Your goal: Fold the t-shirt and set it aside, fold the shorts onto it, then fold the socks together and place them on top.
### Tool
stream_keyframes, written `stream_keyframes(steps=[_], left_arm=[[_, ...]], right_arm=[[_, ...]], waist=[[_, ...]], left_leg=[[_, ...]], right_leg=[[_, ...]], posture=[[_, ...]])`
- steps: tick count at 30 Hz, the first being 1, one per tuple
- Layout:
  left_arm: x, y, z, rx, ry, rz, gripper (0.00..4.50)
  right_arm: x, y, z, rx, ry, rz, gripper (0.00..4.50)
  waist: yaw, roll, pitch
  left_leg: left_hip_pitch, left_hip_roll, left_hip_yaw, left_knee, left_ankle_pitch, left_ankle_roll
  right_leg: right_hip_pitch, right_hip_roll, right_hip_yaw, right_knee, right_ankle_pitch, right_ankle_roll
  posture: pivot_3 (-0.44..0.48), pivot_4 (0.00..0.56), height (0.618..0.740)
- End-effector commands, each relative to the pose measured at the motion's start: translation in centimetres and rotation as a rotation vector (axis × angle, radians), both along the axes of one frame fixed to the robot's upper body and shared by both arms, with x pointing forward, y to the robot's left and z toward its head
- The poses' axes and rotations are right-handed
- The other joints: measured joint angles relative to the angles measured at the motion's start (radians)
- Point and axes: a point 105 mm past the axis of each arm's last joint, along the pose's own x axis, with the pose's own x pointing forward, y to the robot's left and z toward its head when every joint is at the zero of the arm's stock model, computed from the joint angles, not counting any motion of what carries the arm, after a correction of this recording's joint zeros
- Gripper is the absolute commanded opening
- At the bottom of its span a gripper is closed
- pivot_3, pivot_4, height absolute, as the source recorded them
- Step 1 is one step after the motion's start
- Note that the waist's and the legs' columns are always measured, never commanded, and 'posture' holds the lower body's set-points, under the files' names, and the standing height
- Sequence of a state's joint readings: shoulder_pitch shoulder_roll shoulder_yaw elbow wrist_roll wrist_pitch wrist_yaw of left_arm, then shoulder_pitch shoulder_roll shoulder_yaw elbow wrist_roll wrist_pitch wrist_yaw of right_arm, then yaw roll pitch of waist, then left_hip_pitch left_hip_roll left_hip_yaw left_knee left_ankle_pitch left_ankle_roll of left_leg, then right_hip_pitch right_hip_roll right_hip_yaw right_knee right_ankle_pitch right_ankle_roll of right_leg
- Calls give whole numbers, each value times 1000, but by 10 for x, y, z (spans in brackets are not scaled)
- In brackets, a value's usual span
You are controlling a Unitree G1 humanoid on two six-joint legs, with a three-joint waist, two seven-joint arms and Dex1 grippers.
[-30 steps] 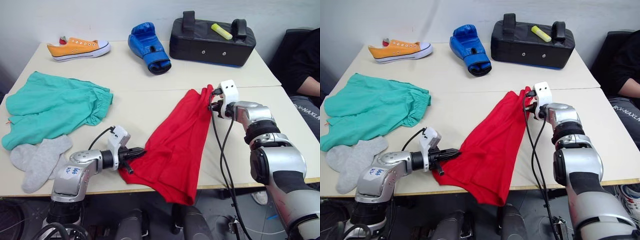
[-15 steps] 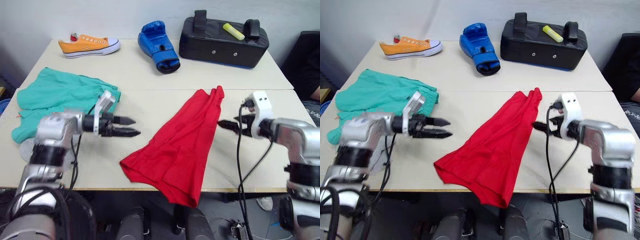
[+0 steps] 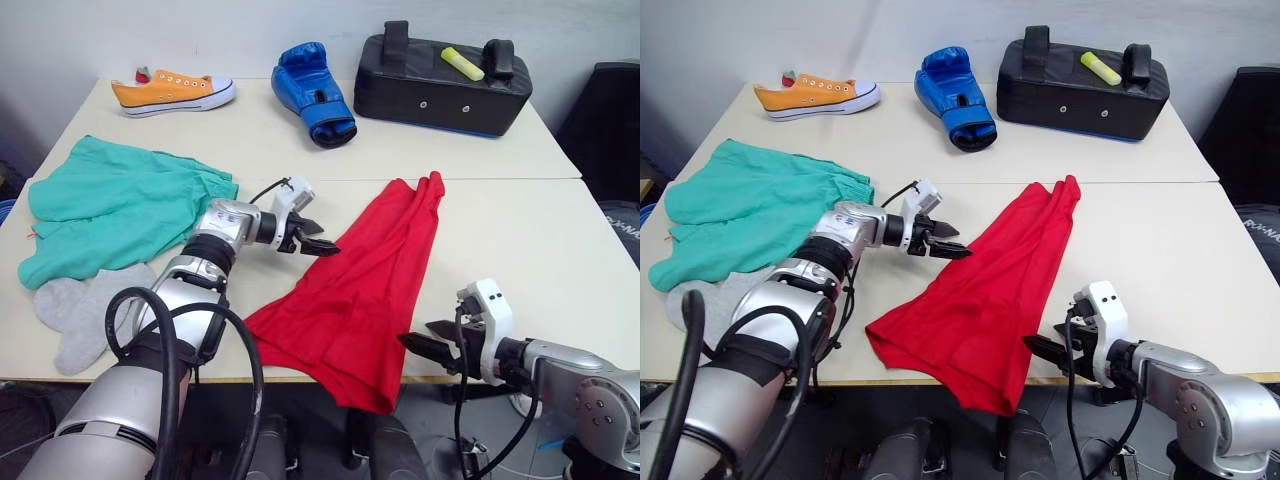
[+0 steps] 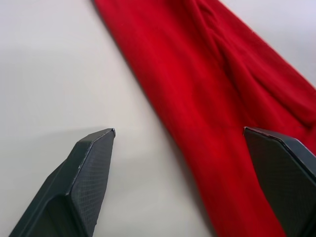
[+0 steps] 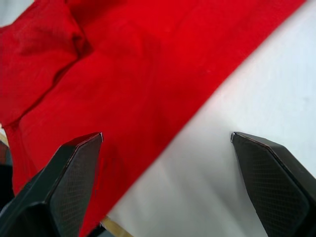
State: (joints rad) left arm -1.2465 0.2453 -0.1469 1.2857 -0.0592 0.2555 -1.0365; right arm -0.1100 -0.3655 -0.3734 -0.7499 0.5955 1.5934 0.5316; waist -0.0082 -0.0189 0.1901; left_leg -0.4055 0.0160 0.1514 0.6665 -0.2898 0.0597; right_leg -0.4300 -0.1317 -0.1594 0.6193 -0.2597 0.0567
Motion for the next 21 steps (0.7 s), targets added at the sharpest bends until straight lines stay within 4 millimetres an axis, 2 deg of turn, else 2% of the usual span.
stream_keyframes(steps=[1, 6, 7, 10, 14, 19, 21], left_arm=[[4, -7, 6, 22, -44, 2, 4335], [3, -16, 0, 50, -56, -4, 4335], [4, -17, -1, 52, -60, 2, 4363], [3, -22, -1, 29, -48, 11, 3778], [0, -29, -1, 7, -23, -12, 2490], [-4, -34, -5, 10, -8, -35, 915], [-3, -34, -6, 19, -9, -26, 260]], right_arm=[[0, 17, -10, 34, 50, 31, 4234], [2, 24, -15, 38, 70, 41, 4234], [2, 24, -17, 35, 74, 42, 4057], [4, 21, -21, 23, 82, 25, 3321], [6, 20, -22, 17, 78, 19, 1804], [8, 19, -23, 10, 72, 16, 163], [9, 18, -23, 7, 69, 17, 0]], waist=[[0, -2, -1], [6, -3, -2], [6, -4, -3], [7, -5, -3], [6, -5, -3], [4, -5, -3], [4, -5, -3]], left_leg=[[0, 0, 0, 0, 0, 0], [1, 0, -1, 0, -2, 2], [1, 0, -1, 0, -2, 3], [1, 0, -1, 0, -2, 3], [1, 0, -1, 0, -2, 3], [1, 0, -1, -1, -1, 0], [1, 0, -1, -1, -1, 1]], right_leg=[[0, 0, 0, 0, 0, 0], [1, 0, 0, 0, 0, 0], [1, -1, 0, 0, 0, 0], [2, -1, 0, 0, 0, 0], [1, -1, 0, 0, 0, -1], [1, 0, -1, -1, 0, -1], [1, 0, -1, -1, 0, -1]], posture=[[0, 150, 740], [0, 150, 740], [0, 150, 740], [0, 150, 740], [0, 150, 740], [0, 150, 740], [0, 150, 740]])
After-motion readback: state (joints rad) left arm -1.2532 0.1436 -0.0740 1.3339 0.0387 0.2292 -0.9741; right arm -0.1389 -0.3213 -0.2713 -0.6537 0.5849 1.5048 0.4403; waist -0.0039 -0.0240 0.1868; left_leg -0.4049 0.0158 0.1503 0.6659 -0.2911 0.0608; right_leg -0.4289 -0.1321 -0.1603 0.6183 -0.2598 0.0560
